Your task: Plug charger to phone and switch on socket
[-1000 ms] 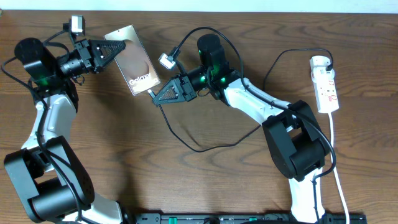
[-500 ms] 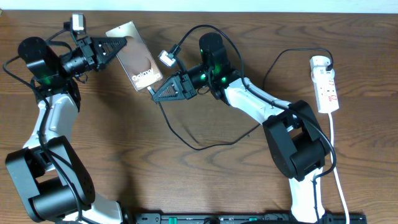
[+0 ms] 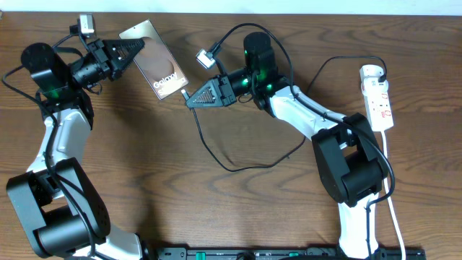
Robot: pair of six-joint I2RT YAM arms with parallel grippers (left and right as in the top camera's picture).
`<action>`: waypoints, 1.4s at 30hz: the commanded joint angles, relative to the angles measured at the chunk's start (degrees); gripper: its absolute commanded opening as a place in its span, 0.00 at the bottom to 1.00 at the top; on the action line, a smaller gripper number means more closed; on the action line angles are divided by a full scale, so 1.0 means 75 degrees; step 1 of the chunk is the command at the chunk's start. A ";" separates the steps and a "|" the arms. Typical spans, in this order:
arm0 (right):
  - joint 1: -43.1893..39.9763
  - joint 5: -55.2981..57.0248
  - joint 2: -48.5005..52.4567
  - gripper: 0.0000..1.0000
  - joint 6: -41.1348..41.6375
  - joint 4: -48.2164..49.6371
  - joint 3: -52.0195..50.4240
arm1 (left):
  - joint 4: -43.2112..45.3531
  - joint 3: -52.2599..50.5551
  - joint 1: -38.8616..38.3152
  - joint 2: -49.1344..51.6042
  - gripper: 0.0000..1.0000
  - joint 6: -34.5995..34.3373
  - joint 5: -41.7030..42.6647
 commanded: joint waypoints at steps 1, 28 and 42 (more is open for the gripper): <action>-0.0017 0.0017 0.0032 0.01 0.0332 0.0017 0.0052 | 0.0079 0.0041 -0.0012 -0.0076 0.07 -0.0096 -0.0041; 0.0245 0.0169 0.0032 0.01 0.0985 0.0026 0.0052 | 0.0082 0.0041 -0.0041 -0.0076 0.07 -0.0093 -0.0035; 0.0309 0.0140 0.0032 0.01 0.1096 0.0350 0.0052 | 0.0076 0.0041 -0.0041 -0.0076 0.07 -0.0085 -0.0009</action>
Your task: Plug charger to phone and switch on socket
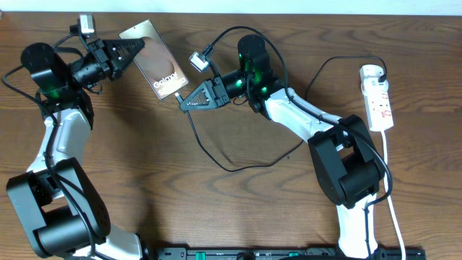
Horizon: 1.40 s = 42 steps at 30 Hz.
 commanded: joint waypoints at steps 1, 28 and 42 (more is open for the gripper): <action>0.0058 0.0000 0.0032 0.01 0.0073 0.0038 0.0052 | 0.0073 0.0041 -0.0041 -0.0076 0.07 -0.0102 -0.0012; -0.0012 0.0029 0.0032 0.01 0.0044 0.0050 0.0052 | 0.0105 0.0041 -0.0082 -0.0073 0.07 -0.0289 0.0052; -0.0108 0.0085 0.0032 0.01 0.0012 0.0050 0.0052 | 0.0274 0.0041 -0.0082 -0.0076 0.07 -0.0294 0.0160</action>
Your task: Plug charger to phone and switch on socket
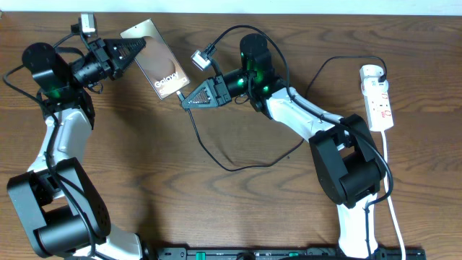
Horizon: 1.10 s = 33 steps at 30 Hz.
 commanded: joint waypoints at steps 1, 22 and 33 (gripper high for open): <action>-0.0032 0.0058 0.0032 0.01 0.0015 0.0041 0.0052 | 0.0090 0.0041 -0.0026 -0.0076 0.07 -0.0087 0.0131; 0.0006 0.0050 0.0032 0.01 0.0015 0.0041 0.0052 | 0.0093 0.0041 -0.0189 -0.0073 0.07 -0.0032 0.0128; 0.0003 0.0052 0.0032 0.01 0.0020 0.0146 0.0052 | 0.0093 0.0041 -0.0189 -0.0073 0.07 -0.0003 0.0160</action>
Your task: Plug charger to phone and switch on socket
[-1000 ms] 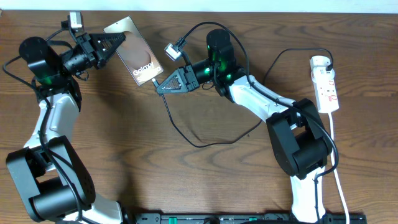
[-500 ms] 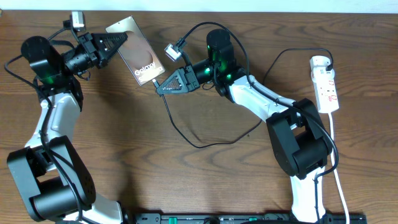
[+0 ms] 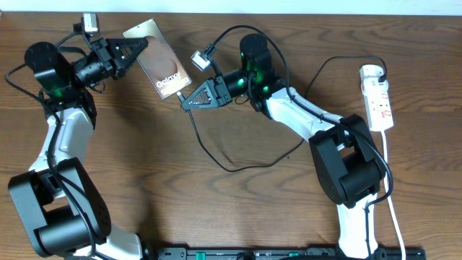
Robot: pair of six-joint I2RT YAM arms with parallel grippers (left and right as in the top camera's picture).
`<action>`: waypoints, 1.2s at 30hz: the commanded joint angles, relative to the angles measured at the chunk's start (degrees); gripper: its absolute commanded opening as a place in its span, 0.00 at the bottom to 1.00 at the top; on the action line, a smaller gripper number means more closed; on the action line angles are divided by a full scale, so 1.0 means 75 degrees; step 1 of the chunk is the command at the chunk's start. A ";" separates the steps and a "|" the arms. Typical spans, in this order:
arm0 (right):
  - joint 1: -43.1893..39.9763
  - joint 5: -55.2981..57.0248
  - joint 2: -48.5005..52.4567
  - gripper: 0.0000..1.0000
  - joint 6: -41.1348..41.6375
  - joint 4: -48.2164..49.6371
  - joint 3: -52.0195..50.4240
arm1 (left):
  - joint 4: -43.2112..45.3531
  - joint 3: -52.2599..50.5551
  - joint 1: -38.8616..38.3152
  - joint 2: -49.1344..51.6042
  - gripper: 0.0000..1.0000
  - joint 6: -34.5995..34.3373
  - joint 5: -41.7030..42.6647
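A rose-gold phone (image 3: pixel 160 58) with "Galaxy" on its screen lies slanted at the table's far left-centre. My left gripper (image 3: pixel 138 48) is at its upper left edge and looks shut on it. My right gripper (image 3: pixel 185 102) is shut on the charger plug, whose tip is at the phone's lower end; the port itself is hidden. The black charger cable (image 3: pixel 229 169) loops from the plug across the table towards the white power strip (image 3: pixel 380 97) at the far right. The strip's switch is too small to read.
The cable's loop lies between the two arm bases in mid-table. The right arm's white forearm (image 3: pixel 299 115) stretches across from the right. The strip's white lead (image 3: pixel 393 209) runs down the right edge. A dark rail (image 3: pixel 289 253) lines the front edge.
The phone and my left gripper have shifted a little to the right. My right gripper with the plug stays at the phone's lower end, almost unchanged.
At first my right gripper held the plug just right of the phone's lower end, with the left gripper at the upper edge. Then the plug was further left, under the phone's end. Afterwards the phone edged rightward in two small steps, the plug staying at its end.
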 commanded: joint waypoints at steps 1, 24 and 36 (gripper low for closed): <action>0.0000 0.0152 0.0032 0.01 0.0064 0.0149 0.0052 | 0.0073 0.0041 -0.0087 -0.0073 0.07 -0.0006 0.0198; -0.0166 0.0125 0.0032 0.01 0.0102 0.0323 0.0052 | 0.0213 0.0041 -0.0087 -0.0073 0.07 -0.0248 0.0283; -0.0184 0.0099 0.0035 0.01 0.0064 0.0321 0.0052 | 0.0213 0.0041 -0.0087 -0.0073 0.07 -0.0318 0.0242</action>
